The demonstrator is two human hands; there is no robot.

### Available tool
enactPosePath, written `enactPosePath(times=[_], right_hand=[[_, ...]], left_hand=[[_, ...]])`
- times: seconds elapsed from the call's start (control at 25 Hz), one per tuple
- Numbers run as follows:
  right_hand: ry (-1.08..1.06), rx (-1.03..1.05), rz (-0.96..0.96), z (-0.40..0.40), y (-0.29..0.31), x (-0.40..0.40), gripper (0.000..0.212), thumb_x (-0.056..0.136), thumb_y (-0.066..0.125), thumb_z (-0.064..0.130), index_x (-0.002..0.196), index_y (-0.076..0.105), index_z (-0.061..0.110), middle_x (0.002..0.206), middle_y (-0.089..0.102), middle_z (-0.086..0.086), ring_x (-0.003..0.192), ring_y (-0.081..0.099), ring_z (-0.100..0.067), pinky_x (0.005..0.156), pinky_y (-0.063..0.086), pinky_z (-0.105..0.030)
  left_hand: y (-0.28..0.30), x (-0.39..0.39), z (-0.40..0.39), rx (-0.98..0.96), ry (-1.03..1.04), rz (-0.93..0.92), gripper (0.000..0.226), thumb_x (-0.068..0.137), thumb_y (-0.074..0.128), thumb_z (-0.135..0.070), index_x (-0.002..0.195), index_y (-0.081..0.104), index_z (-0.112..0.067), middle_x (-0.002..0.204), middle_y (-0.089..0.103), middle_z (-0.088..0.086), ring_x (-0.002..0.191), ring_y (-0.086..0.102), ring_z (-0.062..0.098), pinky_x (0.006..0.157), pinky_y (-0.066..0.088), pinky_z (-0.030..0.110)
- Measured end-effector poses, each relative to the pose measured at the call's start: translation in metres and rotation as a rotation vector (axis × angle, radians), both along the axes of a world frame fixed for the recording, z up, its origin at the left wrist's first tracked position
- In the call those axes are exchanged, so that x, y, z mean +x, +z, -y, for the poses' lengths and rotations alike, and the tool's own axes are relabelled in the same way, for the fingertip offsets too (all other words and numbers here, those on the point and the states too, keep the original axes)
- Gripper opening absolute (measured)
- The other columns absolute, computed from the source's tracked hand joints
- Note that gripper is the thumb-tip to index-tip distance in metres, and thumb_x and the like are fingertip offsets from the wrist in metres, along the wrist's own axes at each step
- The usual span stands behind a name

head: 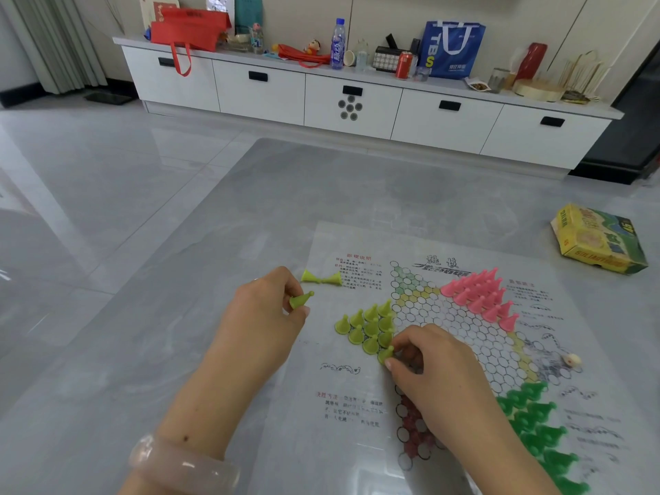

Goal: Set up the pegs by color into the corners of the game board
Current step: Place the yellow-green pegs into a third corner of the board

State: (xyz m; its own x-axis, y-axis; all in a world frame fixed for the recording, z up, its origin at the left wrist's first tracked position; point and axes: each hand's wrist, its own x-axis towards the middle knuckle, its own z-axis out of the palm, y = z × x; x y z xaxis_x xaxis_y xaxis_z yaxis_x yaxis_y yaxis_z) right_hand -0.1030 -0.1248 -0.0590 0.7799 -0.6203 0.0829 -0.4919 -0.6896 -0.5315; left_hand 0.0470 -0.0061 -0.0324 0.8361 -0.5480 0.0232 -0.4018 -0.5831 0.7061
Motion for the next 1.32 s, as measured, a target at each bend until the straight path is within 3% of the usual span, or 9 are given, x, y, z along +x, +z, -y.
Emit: enactPosePath(times=[0.2, 0.36, 0.52, 0.72, 0.88, 1.04, 1.2, 1.32], right_hand=[[-0.001, 0.023, -0.018, -0.001, 0.006, -0.006, 0.013, 0.081, 0.062, 0.026, 0.083, 0.052, 0.034, 0.08, 0.049, 0.019, 0.083, 0.049, -0.005, 0.068, 0.034, -0.009], [-0.012, 0.045, 0.035, -0.002, 0.034, -0.008, 0.008, 0.083, 0.061, 0.027, 0.083, 0.056, 0.034, 0.08, 0.057, 0.014, 0.079, 0.052, 0.001, 0.067, 0.04, -0.012], [0.093, 0.019, 0.069, -0.001, 0.069, 0.027, 0.015, 0.086, 0.056, 0.027, 0.1, 0.057, 0.033, 0.094, 0.055, 0.016, 0.084, 0.051, 0.0, 0.071, 0.039, -0.015], [0.254, -0.139, -0.329, 0.018, 0.056, 0.11, 0.046, 0.085, 0.054, 0.019, 0.128, 0.04, 0.026, 0.126, 0.041, -0.002, 0.111, 0.045, -0.022, 0.083, 0.039, -0.029], [0.272, -0.065, -0.574, 0.011, 0.037, 0.144, 0.057, 0.079, 0.064, 0.032, 0.129, 0.038, 0.025, 0.13, 0.032, -0.008, 0.119, 0.037, -0.029, 0.091, 0.039, -0.039], [0.298, -0.04, -0.505, -0.017, 0.031, 0.157, 0.046, 0.079, 0.063, 0.033, 0.119, 0.045, 0.018, 0.124, 0.033, -0.01, 0.116, 0.035, -0.031, 0.091, 0.039, -0.04], [0.309, -0.124, -0.348, -0.032, 0.021, 0.163, 0.018, 0.086, 0.047, 0.01, 0.104, 0.051, 0.01, 0.112, 0.043, -0.013, 0.103, 0.046, -0.033, 0.086, 0.045, -0.041], [0.323, -0.098, -0.317, -0.03, 0.02, 0.162, 0.016, 0.083, 0.049, 0.007, 0.097, 0.055, 0.012, 0.107, 0.048, -0.009, 0.099, 0.05, -0.028, 0.083, 0.045, -0.035]], left_hand=[[0.002, 0.0, 0.001, -0.044, 0.029, -0.018, 0.003, 0.088, 0.054, -0.021, 0.087, 0.052, -0.019, 0.074, 0.049, -0.013, 0.06, 0.044, 0.003, 0.047, 0.028, 0.009], [0.008, -0.001, 0.002, -0.086, 0.063, -0.041, 0.004, 0.088, 0.05, -0.018, 0.091, 0.051, -0.016, 0.074, 0.047, -0.011, 0.058, 0.043, 0.006, 0.045, 0.032, 0.012], [0.01, -0.003, 0.005, -0.192, 0.048, -0.034, 0.003, 0.088, 0.049, -0.015, 0.091, 0.05, -0.014, 0.071, 0.048, -0.008, 0.057, 0.043, 0.007, 0.052, 0.036, 0.009], [0.017, 0.001, 0.002, -0.307, 0.116, -0.08, 0.007, 0.088, 0.05, -0.015, 0.084, 0.056, -0.014, 0.07, 0.053, -0.007, 0.056, 0.045, 0.007, 0.051, 0.037, 0.008], [0.027, 0.013, -0.006, -0.681, 0.351, -0.399, 0.017, 0.087, 0.049, -0.012, 0.073, 0.056, -0.019, 0.07, 0.057, -0.001, 0.049, 0.042, 0.013, 0.047, 0.036, 0.021], [0.029, 0.02, -0.016, -0.847, 0.39, -0.671, 0.018, 0.09, 0.047, -0.012, 0.076, 0.058, -0.014, 0.068, 0.055, 0.001, 0.046, 0.04, 0.013, 0.042, 0.033, 0.02], [0.028, 0.022, -0.02, -0.898, 0.396, -0.707, 0.018, 0.089, 0.047, -0.01, 0.075, 0.059, -0.011, 0.067, 0.054, 0.003, 0.046, 0.04, 0.014, 0.043, 0.033, 0.021], [0.026, 0.024, -0.023, -0.908, 0.396, -0.731, 0.018, 0.09, 0.046, -0.01, 0.079, 0.059, -0.01, 0.071, 0.055, 0.006, 0.048, 0.041, 0.015, 0.047, 0.034, 0.024]])
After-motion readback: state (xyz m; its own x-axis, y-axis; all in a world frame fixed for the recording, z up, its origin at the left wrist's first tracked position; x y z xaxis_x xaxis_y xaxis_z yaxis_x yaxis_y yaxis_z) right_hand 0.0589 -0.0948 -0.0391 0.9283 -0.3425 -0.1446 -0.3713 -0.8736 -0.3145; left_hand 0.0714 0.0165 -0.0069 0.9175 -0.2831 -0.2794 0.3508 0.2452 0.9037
